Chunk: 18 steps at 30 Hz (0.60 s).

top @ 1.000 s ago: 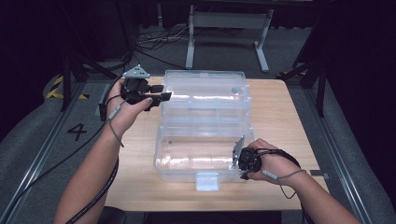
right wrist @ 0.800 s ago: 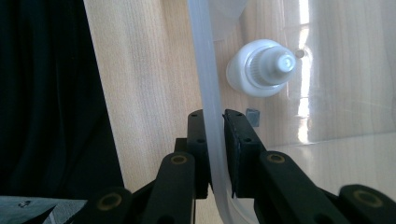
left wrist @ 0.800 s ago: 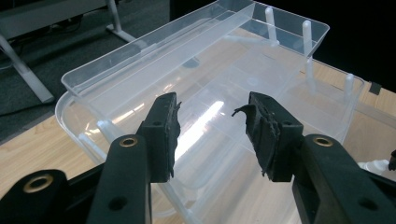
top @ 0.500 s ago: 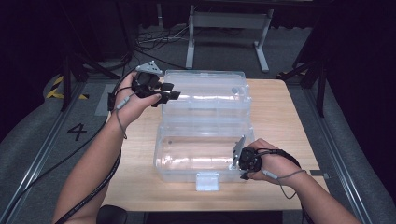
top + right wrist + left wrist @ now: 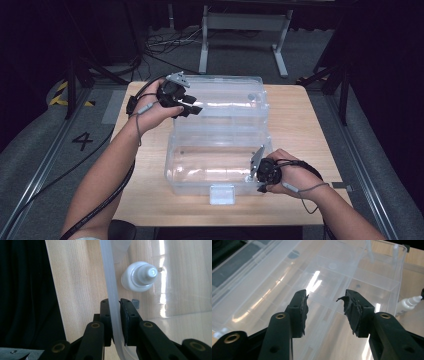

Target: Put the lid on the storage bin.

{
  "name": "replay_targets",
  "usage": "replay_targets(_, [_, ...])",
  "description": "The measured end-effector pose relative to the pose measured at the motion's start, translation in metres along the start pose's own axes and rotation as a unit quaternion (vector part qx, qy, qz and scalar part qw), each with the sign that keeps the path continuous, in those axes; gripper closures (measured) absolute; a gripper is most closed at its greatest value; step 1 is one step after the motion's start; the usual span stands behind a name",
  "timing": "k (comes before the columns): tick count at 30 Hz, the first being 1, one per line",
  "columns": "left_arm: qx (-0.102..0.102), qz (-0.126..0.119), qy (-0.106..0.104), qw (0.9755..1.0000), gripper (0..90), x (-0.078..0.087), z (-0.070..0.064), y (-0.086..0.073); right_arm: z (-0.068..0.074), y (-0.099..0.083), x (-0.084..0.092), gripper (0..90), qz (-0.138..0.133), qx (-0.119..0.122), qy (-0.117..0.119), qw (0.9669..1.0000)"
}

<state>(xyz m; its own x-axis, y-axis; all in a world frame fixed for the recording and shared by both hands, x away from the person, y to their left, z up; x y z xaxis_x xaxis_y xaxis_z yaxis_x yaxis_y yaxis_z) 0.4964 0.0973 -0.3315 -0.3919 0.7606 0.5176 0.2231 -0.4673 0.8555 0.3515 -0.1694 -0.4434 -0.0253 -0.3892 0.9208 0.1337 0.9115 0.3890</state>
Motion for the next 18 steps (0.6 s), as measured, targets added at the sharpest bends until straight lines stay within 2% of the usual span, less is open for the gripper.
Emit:
replay_targets(6, [-0.005, 0.019, -0.010, 0.9998, 58.2, -0.007, -0.001, -0.003, 0.000, 0.000, 0.000, 81.3, 0.002, 0.000, 0.002, 1.0000])
replay_targets(10, [-0.015, 0.034, -0.018, 0.9991, 63.6, -0.011, -0.003, -0.005, 0.000, 0.000, 0.000, 81.2, 0.001, 0.000, 0.002, 1.0000])
replay_targets(14, [-0.021, 0.033, -0.025, 0.9989, 71.4, -0.013, -0.006, -0.003, 0.000, 0.000, 0.000, 81.2, 0.001, 0.001, 0.002, 1.0000])
replay_targets(15, [-0.029, 0.036, -0.024, 0.9987, 73.4, -0.013, -0.007, -0.002, 0.000, 0.000, 0.000, 81.2, 0.000, 0.002, 0.001, 1.0000])
replay_targets(18, [-0.026, 0.039, -0.024, 0.9986, 75.3, -0.014, -0.008, -0.001, -0.001, 0.000, 0.000, 81.2, -0.001, 0.002, 0.001, 1.0000])
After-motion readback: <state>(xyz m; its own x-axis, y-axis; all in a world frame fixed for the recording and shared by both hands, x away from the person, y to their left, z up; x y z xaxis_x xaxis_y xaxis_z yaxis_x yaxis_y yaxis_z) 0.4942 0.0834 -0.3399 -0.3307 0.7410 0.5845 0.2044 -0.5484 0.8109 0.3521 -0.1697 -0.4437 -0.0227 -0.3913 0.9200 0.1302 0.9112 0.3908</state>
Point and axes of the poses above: each handheld gripper's, and its own axes: x roughly backward along the jaws, y roughly out of its top, z roughly to its left, the point moved 5 cm from there along -x, roughly forward along the jaws, and after that the axes turned 13 degrees about -z, right-handed, at the moved point
